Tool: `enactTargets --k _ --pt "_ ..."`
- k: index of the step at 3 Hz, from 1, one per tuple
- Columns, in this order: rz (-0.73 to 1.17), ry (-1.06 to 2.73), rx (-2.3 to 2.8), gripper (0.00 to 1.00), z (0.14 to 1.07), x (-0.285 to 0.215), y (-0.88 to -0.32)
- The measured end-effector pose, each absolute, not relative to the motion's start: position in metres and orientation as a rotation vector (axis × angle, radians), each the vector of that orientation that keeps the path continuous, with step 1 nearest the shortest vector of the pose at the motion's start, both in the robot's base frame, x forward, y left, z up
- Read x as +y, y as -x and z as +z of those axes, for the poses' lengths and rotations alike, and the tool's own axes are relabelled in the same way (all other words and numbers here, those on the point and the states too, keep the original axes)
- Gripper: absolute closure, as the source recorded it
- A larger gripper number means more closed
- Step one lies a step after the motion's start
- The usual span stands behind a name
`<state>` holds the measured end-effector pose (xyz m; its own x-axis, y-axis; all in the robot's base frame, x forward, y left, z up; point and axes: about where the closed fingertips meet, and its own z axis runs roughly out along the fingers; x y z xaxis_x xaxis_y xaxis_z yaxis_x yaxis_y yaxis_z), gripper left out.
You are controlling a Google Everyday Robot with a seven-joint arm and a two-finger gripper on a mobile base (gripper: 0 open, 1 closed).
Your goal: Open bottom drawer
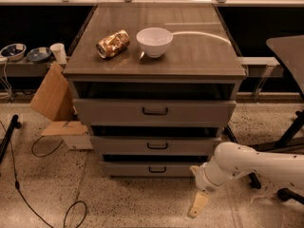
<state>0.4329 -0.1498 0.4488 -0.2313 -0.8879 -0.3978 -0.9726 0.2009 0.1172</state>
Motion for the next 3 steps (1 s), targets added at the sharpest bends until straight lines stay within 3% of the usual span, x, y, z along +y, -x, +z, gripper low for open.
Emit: enactTargets --k 3 --pt "0.666 1.379 2.459 0.00 0.319 -0.205 -0.467"
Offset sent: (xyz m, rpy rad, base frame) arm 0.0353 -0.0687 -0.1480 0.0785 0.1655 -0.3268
